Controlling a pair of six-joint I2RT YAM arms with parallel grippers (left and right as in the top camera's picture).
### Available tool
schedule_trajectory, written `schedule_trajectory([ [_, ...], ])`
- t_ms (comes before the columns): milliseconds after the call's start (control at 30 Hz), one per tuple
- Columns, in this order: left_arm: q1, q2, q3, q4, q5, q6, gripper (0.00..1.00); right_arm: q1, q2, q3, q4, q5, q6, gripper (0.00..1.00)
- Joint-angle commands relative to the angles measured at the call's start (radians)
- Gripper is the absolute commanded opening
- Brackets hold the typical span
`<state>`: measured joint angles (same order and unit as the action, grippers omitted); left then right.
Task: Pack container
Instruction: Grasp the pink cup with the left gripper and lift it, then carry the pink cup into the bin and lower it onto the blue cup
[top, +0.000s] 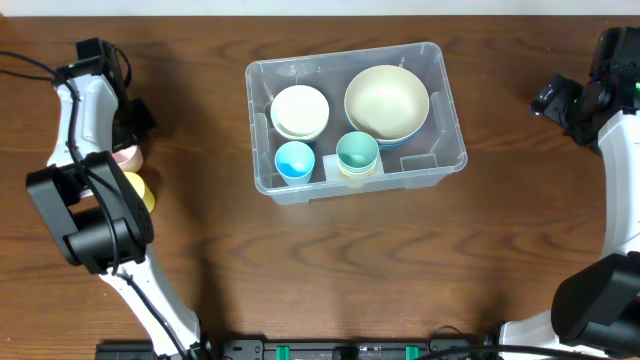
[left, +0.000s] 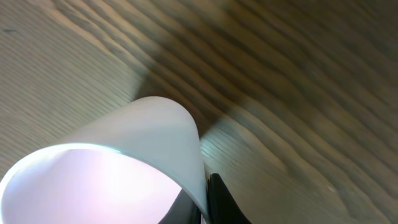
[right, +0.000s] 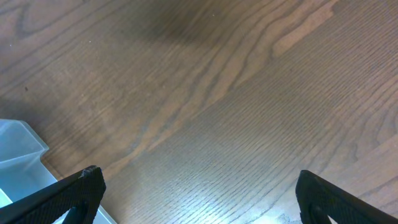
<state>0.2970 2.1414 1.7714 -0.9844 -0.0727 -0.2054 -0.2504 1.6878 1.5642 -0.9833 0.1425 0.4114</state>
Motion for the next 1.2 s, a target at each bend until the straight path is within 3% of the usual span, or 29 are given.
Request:
schedule_trajectory([
  [0,-0.045,-0.134,-0.002,-0.009,0.016,0.002,0.06,-0.005,0.0,0.003,-0.001,0.004,0.014,0.99],
  [200,-0.177,-0.333,-0.002,-0.032,0.08,0.002,0.06,-0.005,0.0,0.003,-0.001,0.004,0.014,0.99],
  [333,-0.334,-0.442,-0.002,-0.071,0.092,0.01,0.06,-0.005,0.0,0.003,-0.001,0.004,0.014,0.99],
  [633,-0.682,-0.461,-0.002,-0.197,0.08,0.1,0.06,-0.005,0.0,0.003,-0.001,0.004,0.014,0.99],
  [1167,-0.832,-0.416,-0.087,-0.248,0.084,0.096,0.06,-0.005,0.0,0.003,-0.001,0.004,0.014,0.99],
])
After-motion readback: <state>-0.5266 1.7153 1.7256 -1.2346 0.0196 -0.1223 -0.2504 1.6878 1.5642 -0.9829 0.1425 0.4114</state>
